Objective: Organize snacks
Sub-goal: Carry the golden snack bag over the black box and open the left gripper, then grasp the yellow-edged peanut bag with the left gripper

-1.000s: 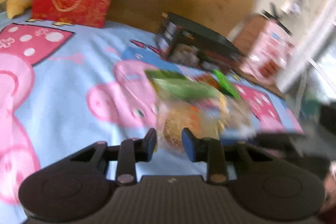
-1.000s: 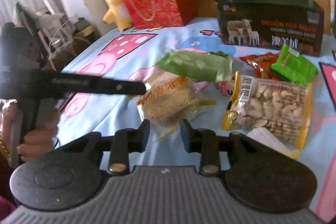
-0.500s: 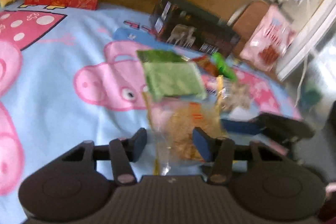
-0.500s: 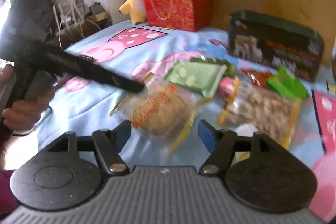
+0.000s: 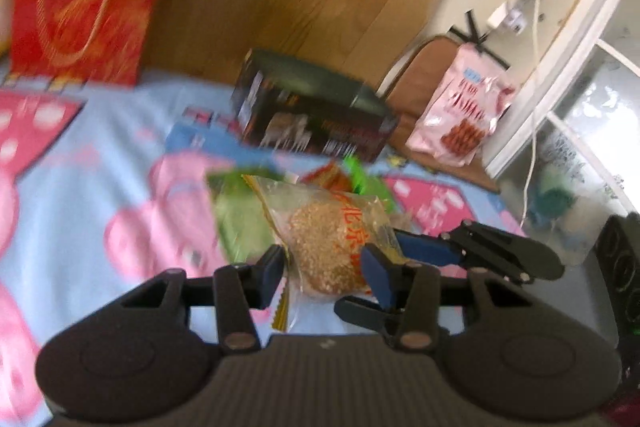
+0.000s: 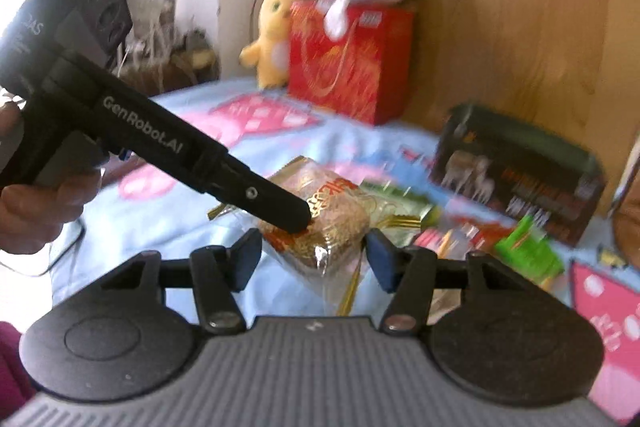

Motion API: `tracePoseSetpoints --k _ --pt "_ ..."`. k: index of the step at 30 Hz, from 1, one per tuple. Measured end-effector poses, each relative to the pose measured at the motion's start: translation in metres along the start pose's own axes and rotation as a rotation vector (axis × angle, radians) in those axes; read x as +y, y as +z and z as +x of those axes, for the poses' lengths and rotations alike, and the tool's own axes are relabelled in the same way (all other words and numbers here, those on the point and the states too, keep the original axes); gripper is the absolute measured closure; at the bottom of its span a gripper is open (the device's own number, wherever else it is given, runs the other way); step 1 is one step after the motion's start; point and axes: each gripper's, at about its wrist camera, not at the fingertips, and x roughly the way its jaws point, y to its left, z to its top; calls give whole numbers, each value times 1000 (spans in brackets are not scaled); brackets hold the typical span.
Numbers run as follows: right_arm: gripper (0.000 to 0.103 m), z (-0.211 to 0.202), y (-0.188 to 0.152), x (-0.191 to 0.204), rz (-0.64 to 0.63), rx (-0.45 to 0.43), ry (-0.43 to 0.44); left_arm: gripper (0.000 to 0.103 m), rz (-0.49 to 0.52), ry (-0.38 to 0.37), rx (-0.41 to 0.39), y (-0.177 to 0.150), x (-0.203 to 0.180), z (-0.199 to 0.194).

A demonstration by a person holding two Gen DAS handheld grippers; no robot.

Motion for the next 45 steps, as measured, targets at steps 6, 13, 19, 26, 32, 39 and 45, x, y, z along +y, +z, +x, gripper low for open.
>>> tracePoseSetpoints --k 6,13,19,26,32,39,45 --pt "43 10 37 -50 2 -113 -149 60 95 -11 -81 81 -25 45" --pt "39 68 73 -140 101 -75 -264 53 117 63 -114 152 -26 135" --pt "36 55 61 -179 212 -89 -306 53 62 52 -154 142 3 116" --pt "54 6 -9 -216 565 -36 -236 53 -81 14 -47 95 43 99" --pt "64 29 -37 -212 717 77 -163 53 -103 71 34 56 53 104" --pt "65 52 -17 -132 483 189 -12 55 -78 80 81 19 46 89" --pt "64 0 -6 -108 421 67 -108 55 -157 91 -7 7 66 37"
